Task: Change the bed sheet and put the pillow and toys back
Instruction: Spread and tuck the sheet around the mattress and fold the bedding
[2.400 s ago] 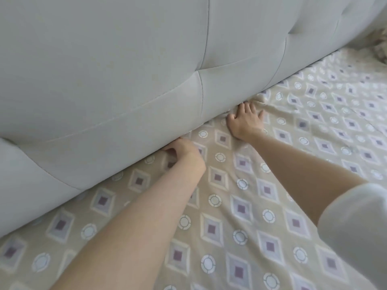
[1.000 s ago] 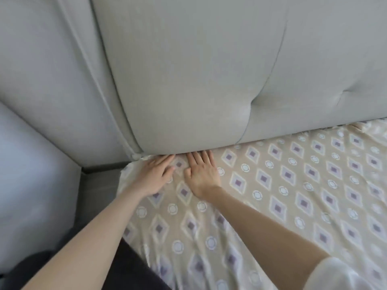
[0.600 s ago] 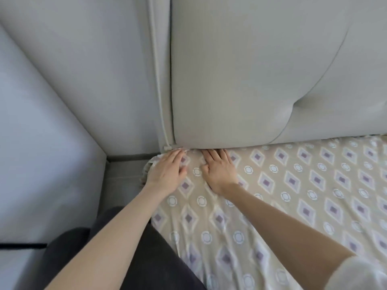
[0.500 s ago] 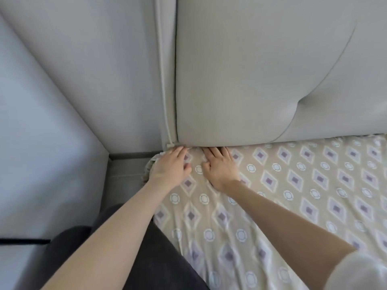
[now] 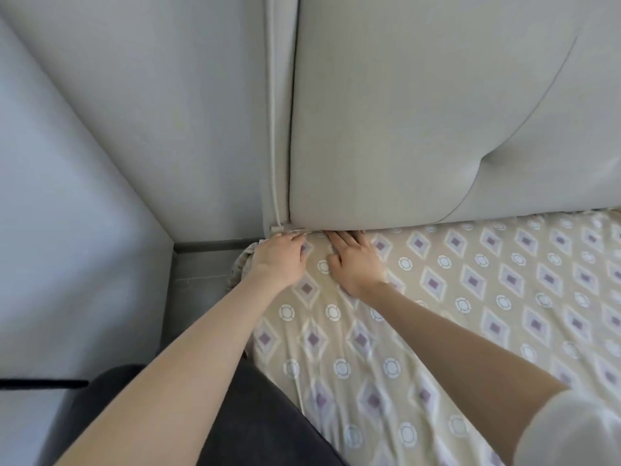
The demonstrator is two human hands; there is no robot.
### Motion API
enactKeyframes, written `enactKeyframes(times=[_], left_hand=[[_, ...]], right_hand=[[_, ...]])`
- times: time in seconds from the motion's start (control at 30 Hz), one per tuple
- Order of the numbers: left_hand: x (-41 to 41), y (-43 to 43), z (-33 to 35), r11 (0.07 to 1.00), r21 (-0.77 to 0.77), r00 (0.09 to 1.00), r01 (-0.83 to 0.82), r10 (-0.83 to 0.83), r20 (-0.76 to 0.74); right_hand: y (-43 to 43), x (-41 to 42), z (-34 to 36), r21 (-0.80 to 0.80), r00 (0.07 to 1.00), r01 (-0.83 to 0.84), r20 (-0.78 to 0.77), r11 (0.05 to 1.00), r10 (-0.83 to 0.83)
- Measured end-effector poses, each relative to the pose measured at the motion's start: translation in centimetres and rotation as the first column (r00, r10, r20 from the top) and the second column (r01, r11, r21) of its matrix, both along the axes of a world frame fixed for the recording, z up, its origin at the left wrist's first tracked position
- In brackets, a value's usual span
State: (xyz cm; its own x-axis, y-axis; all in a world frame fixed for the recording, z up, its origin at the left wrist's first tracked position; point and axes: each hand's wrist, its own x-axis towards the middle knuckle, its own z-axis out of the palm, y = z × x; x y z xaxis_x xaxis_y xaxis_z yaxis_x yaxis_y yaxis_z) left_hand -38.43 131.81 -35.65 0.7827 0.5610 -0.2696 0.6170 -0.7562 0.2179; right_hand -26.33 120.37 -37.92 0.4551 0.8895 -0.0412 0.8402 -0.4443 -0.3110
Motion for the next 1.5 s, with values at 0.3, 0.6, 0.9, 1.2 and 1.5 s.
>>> enactKeyframes(times=[0.3, 0.6, 0.9, 1.2, 1.5], left_hand=[[0.8, 1.9, 3.8, 0.987, -0.085, 0.984, 0.14, -0.148, -0.101], [0.8, 1.6, 15.7, 0.909, -0.414, 0.992, 0.051, -0.095, -0.086], [6.3, -1.8, 32.6, 0.81, -0.577, 0.988, 0.1, -0.149, -0.038], [13.5, -6.7, 42.8, 0.721, -0.552, 0.907, 0.419, -0.362, 0.216], [17.4, -11.8, 47.9, 0.484, -0.542, 0.717, 0.686, -0.576, 0.393]], right_hand=[[0.8, 0.6, 3.2, -0.222, 0.988, 0.093, -0.099, 0.971, -0.118], [0.3, 2.3, 16.7, -0.647, 0.92, -0.003, -0.301, 0.763, -0.251], [-7.2, 5.4, 35.1, -0.46, 0.751, 0.426, -0.3, 0.779, -0.588], [-15.0, 8.1, 45.4, -0.179, 0.513, 0.791, -0.327, 0.585, -0.794], [-21.3, 1.9, 50.8, -0.009, 0.152, 0.986, -0.391, 0.169, -0.908]])
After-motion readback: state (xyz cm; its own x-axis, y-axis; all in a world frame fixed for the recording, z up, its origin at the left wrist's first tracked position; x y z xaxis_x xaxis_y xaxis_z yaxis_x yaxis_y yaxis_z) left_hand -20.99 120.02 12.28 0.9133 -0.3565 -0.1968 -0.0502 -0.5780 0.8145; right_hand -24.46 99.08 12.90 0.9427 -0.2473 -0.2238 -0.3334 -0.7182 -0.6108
